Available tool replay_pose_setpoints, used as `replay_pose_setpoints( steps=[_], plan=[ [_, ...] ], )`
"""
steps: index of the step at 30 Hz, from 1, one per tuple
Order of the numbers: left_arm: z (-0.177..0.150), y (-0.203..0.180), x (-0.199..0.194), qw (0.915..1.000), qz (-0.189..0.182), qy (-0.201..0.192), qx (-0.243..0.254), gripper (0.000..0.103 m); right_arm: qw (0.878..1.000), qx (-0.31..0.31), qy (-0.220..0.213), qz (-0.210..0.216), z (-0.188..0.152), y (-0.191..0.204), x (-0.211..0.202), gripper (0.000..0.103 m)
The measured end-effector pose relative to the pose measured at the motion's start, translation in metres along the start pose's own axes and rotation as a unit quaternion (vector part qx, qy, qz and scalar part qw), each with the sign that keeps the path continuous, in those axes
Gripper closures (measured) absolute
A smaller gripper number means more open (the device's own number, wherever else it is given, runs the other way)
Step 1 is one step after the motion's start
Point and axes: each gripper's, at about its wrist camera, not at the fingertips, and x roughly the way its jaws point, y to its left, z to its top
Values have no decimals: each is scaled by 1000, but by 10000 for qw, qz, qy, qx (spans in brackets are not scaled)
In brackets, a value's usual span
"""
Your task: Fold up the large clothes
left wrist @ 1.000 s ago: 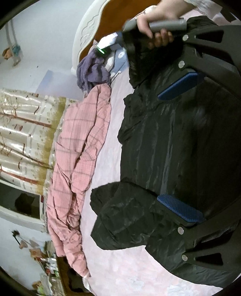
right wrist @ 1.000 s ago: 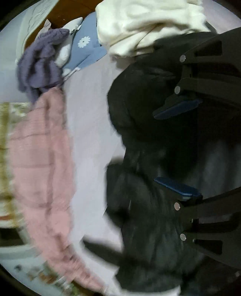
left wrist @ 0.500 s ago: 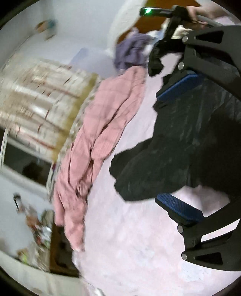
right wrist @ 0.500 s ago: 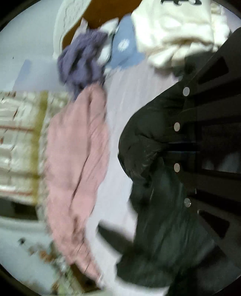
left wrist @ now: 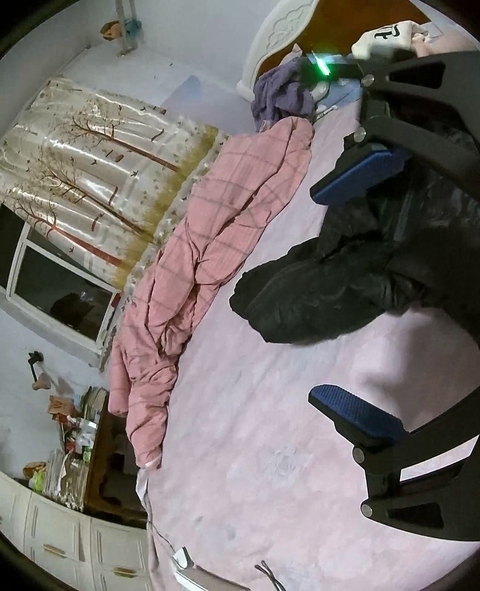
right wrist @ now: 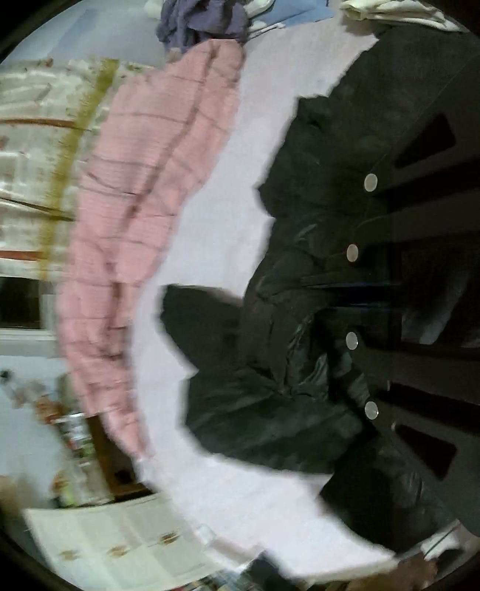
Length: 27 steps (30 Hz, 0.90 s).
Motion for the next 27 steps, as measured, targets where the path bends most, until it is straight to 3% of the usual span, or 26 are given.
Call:
replay_pose_setpoints(
  steps=[3,4,5,6,8,12,13,15,17,19,21,25,27],
  plan=[
    [1,8,2,9998,-49,39,-172,6,9967,77,789,153,-15,5,33,75],
    [2,10,2,9998,-50,39,-199,6,9962,152,830,203,-20,4,34,73],
    [3,11,2,9998,-50,41,-210,6,9961,231,805,281,-25,2,32,63],
    [3,12,2,9998,-48,40,-209,6,9962,281,733,379,-26,1,27,45],
    [4,12,3,9998,-42,51,-175,6,9971,391,374,536,-29,-1,4,33],
    [-1,6,6,9999,-32,116,-13,6,9950,718,-308,615,-36,-16,-47,33],
    [-3,2,7,9999,-61,136,34,7,9929,939,-527,504,-43,-26,-64,32],
    [-6,-7,9,9996,-157,196,162,10,9905,1255,-551,60,-48,-49,-78,29],
    [-11,-17,10,9988,-256,256,326,15,9839,1613,-251,-722,-65,-78,-85,29],
    [-16,-29,12,9978,-314,303,507,20,9737,1956,-199,-1153,-87,-111,-90,29],
    [-21,-41,15,9967,-312,332,667,22,9660,2260,46,-1254,-107,-143,-88,29],
    [-31,-61,23,9946,-285,397,914,22,9553,2414,1272,-1139,-143,-194,-57,34],
    [-33,-73,29,9926,-269,423,1104,23,9510,2475,1349,-1270,-152,-210,-52,34]
  ],
)
